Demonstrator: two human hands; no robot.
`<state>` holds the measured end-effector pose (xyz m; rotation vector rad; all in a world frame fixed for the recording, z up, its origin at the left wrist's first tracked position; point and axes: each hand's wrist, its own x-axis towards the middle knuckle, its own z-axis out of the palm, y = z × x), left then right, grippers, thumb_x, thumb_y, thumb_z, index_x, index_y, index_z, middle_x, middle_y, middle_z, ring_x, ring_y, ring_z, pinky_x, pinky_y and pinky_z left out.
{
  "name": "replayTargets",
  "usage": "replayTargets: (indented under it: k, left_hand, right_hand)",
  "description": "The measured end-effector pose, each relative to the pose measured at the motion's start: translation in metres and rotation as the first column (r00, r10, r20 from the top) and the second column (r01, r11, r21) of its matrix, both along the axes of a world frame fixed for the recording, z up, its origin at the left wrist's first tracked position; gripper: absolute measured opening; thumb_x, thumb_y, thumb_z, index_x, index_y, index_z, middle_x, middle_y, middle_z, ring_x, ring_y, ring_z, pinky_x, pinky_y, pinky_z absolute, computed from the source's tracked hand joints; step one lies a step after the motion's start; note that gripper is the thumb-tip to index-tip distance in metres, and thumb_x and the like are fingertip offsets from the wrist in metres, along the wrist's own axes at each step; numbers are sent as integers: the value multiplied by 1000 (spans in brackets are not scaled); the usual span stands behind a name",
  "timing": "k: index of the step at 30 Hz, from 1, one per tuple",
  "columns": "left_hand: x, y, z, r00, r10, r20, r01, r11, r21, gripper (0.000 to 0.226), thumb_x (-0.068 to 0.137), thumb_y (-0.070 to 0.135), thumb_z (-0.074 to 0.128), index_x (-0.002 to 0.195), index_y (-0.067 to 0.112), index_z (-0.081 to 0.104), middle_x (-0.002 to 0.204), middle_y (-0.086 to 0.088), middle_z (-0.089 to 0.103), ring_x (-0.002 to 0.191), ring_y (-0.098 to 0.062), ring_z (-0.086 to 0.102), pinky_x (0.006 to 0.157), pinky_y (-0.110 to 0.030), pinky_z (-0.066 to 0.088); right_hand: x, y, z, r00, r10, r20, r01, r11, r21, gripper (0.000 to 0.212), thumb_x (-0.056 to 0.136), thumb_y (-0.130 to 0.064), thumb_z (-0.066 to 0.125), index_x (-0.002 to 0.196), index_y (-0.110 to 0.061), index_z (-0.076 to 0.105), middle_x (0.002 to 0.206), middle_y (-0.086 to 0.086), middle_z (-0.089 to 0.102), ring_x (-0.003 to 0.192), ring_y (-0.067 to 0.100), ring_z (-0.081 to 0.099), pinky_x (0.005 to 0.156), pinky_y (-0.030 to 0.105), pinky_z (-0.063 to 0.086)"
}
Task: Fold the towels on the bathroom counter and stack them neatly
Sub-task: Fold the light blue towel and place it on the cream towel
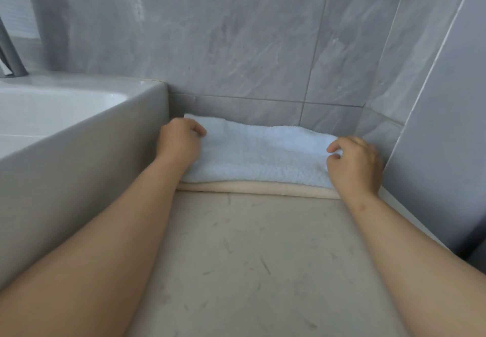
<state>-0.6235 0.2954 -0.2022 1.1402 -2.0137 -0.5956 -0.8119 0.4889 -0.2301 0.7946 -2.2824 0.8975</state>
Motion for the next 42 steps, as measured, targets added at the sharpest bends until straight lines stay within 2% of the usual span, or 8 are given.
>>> replayTargets:
  k: [5, 9, 13, 16, 21, 24, 31, 42]
  left_hand:
    - [0, -3, -4, 870, 28, 491, -15, 999, -31, 40, 94, 14, 34, 127, 14, 56, 141, -8, 43, 126, -31, 42, 103, -40, 37]
    - [-11, 14, 4, 783, -52, 620, 194, 967, -165, 47, 100, 38, 25, 145, 27, 29, 158, -2, 6, 145, -25, 1, 115, -44, 12]
    - [-23, 27, -10, 664, -234, 710, 292, 956, 41, 53, 97, 53, 13, 148, 37, 15, 158, 4, 9, 145, -24, 4, 115, -49, 7]
    - [-21, 28, -18, 663, -223, 715, 301, 954, 19, 52, 98, 50, 12, 148, 37, 13, 157, 6, 11, 145, -22, 7, 114, -48, 6]
    - [-10, 40, -25, 870, -92, 485, 243, 935, -259, 41, 96, 36, 29, 129, 26, 52, 132, 2, 52, 124, -18, 43, 105, -40, 24]
    - [4, 56, -27, 931, -34, 365, 183, 906, -382, 41, 93, 38, 38, 129, 24, 54, 131, 3, 55, 124, -18, 44, 103, -36, 25]
    - [51, 118, -34, 941, -69, 331, 205, 895, -396, 53, 78, 41, 30, 108, 18, 67, 106, -3, 68, 103, -29, 57, 87, -37, 34]
    - [186, 212, -18, 914, -86, 398, 244, 897, -368, 34, 95, 36, 41, 125, 25, 55, 122, 4, 60, 111, -21, 54, 89, -28, 37]
  right_hand:
    - [-1, 1, 2, 972, -159, 171, 120, 968, 219, 27, 88, -11, 41, 97, -11, 67, 110, 12, 61, 99, 35, 55, 81, 34, 42]
    - [12, -1, 11, 991, -126, 49, 110, 962, 251, 32, 90, -26, 47, 117, -19, 63, 136, 2, 49, 122, 28, 40, 98, 36, 26]
    - [27, -10, 10, 982, 86, 165, -153, 878, 453, 44, 94, -47, 36, 120, -20, 58, 139, -3, 47, 126, 21, 40, 101, 35, 23]
    - [30, -8, 8, 954, 111, 280, -234, 859, 456, 46, 96, -45, 31, 121, -16, 57, 129, -3, 54, 121, 20, 45, 97, 33, 25]
    - [35, -4, 1, 989, 71, 131, -121, 896, 428, 43, 93, -48, 33, 126, -28, 52, 134, -5, 50, 128, 20, 38, 102, 36, 24]
    - [50, 4, -2, 995, 95, 34, -101, 941, 324, 43, 92, -44, 43, 132, -28, 51, 142, -4, 45, 132, 20, 36, 106, 37, 22]
    - [122, 32, -5, 976, 214, 47, -219, 946, 239, 49, 78, -42, 42, 117, -22, 64, 126, 1, 59, 114, 28, 51, 93, 40, 34]
    - [243, 127, 8, 905, 336, 262, -418, 821, 389, 42, 89, -36, 49, 130, -28, 49, 136, -6, 49, 124, 22, 44, 99, 34, 33]
